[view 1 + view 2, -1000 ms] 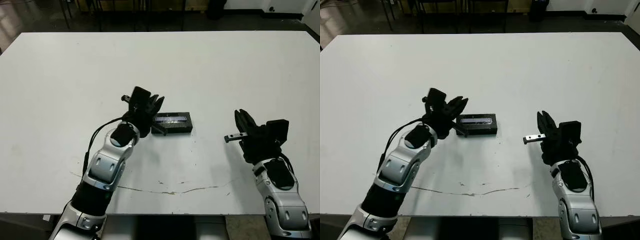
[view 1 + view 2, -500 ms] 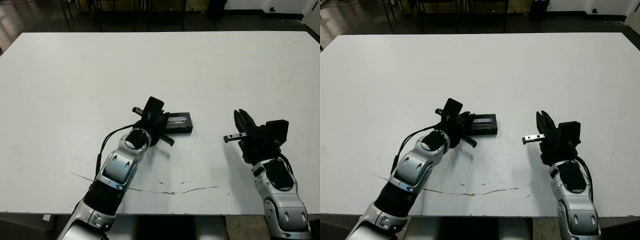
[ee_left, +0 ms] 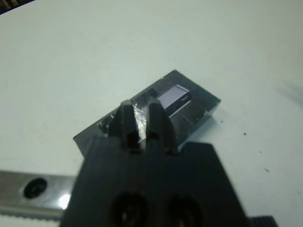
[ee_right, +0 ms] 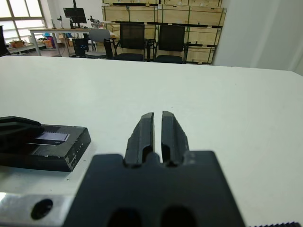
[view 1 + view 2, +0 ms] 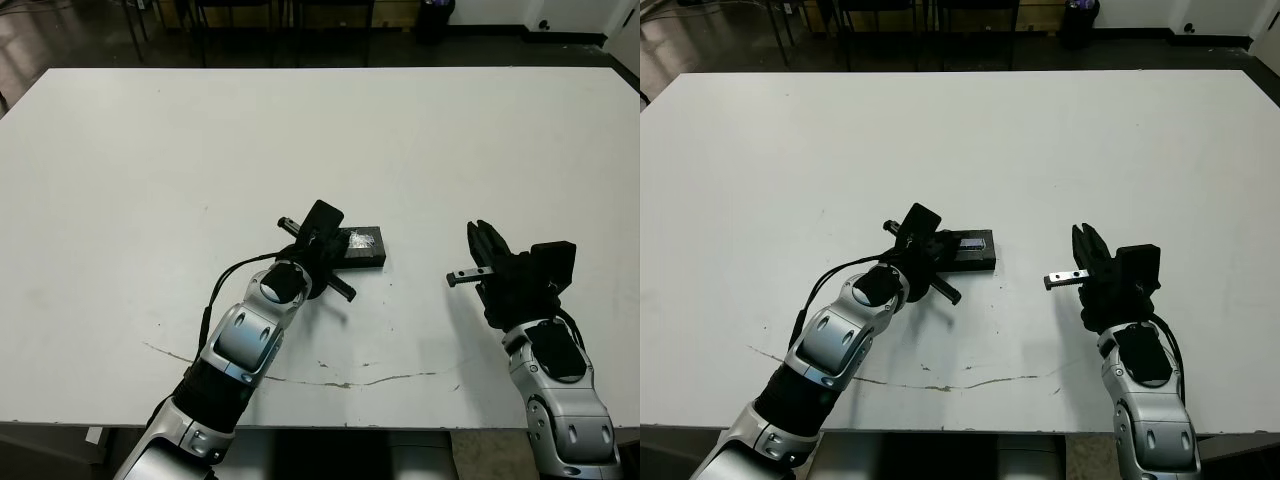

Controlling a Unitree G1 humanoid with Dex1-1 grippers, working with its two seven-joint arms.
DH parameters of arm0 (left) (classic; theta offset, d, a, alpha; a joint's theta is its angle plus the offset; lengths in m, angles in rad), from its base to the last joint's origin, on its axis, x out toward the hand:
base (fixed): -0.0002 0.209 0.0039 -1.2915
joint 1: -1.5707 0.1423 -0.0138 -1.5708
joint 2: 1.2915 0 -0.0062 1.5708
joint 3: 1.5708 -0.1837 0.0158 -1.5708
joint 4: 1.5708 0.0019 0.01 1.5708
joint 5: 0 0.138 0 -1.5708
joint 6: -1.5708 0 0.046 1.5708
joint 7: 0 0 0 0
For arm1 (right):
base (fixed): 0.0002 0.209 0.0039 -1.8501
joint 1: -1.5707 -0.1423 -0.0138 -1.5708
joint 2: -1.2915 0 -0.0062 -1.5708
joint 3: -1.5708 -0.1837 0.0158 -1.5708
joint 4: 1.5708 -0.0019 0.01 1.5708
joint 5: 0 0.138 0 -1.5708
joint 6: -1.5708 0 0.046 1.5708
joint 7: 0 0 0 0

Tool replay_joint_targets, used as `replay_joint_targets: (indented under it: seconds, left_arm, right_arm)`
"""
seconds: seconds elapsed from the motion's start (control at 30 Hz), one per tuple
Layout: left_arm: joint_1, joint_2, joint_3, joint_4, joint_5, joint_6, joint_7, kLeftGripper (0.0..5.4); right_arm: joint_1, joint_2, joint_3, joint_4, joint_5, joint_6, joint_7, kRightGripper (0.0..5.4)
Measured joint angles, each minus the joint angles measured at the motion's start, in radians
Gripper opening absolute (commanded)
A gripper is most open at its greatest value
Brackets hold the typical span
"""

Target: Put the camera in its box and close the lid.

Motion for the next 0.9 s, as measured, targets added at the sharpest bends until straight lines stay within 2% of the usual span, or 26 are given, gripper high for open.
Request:
replay_joint_targets:
  seconds: [0.23, 0.5, 0.73, 0.9]
  left_arm:
    - [0.129, 0.039, 0.099, -0.174, -0.086, -0.037, -0.041, 0.01]
    - [0.173, 0.069, 0.314, -0.298, -0.198, -0.237, -0.028, 0.01]
    - [0.225, 0.131, 0.530, -0.254, -0.238, -0.385, 0.016, 0.01]
    - [0.258, 0.163, 0.610, -0.169, -0.242, -0.527, 0.027, 0.01]
  right_arm:
    - [0.000, 0.004, 0.000, 0.002, -0.003, -0.004, -0.001, 0.00]
    - [-0.032, 0.036, 0.005, 0.013, 0.010, -0.008, -0.012, 0.00]
    - [-0.078, 0.059, 0.027, -0.006, -0.016, 0.016, -0.066, 0.00]
    - [-0.117, 0.079, 0.028, 0.014, -0.017, 0.020, -0.082, 0.00]
